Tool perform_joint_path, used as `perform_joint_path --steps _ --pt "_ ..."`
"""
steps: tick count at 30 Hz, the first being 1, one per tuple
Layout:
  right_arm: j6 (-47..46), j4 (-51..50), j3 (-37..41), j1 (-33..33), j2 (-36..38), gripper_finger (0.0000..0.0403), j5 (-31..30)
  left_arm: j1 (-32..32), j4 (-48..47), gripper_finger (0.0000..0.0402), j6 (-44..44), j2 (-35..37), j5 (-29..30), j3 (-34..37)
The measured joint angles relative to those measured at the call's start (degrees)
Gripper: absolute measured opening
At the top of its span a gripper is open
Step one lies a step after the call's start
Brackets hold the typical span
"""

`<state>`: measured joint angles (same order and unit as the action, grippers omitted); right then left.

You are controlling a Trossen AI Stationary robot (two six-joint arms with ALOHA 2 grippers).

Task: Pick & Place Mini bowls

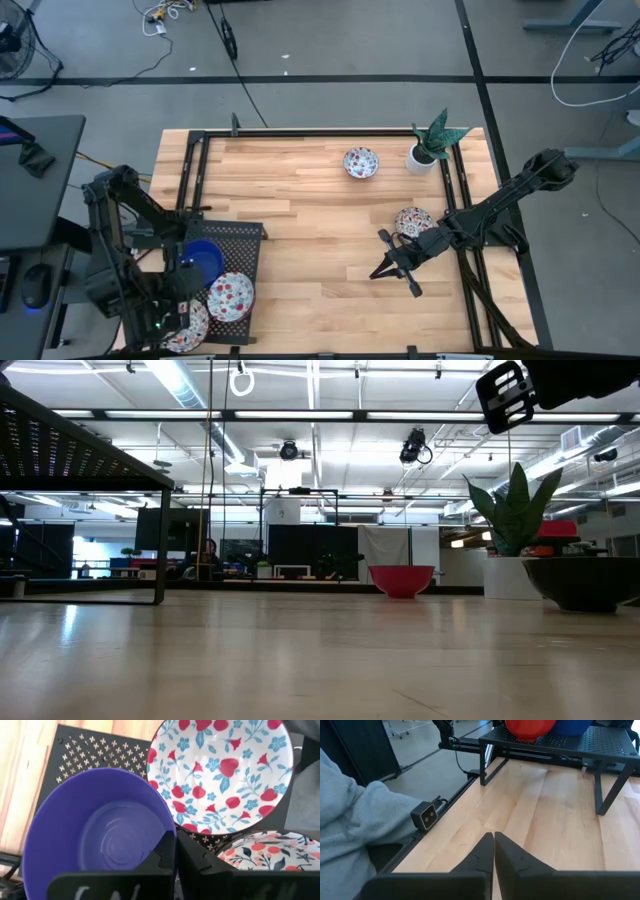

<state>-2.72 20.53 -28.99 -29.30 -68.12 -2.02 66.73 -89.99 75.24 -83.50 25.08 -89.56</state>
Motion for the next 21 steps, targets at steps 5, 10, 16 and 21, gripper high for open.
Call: perform_joint_path --steps 5,10,16,21 --pt "0.02 0.09 0.00 0.00 0.00 0.0017 0.00 0.08 -0.01 0.0004 -0.01 0.00 0.74 0.00" --pt "0.04 0.09 0.00 0.00 0.00 0.0017 0.00 0.06 0.03 0.0004 -0.37 0.00 0.88 0.30" --pt "0.04 0.09 0.00 0.00 0.00 0.0017 0.00 0.06 -0.03 0.0004 0.54 -0.07 -1.21 4.85" --pt "0.07 0.08 0.00 0.00 0.00 0.0017 0.00 0.15 -0.03 0.0004 1.07 -0.07 0.40 5.64"
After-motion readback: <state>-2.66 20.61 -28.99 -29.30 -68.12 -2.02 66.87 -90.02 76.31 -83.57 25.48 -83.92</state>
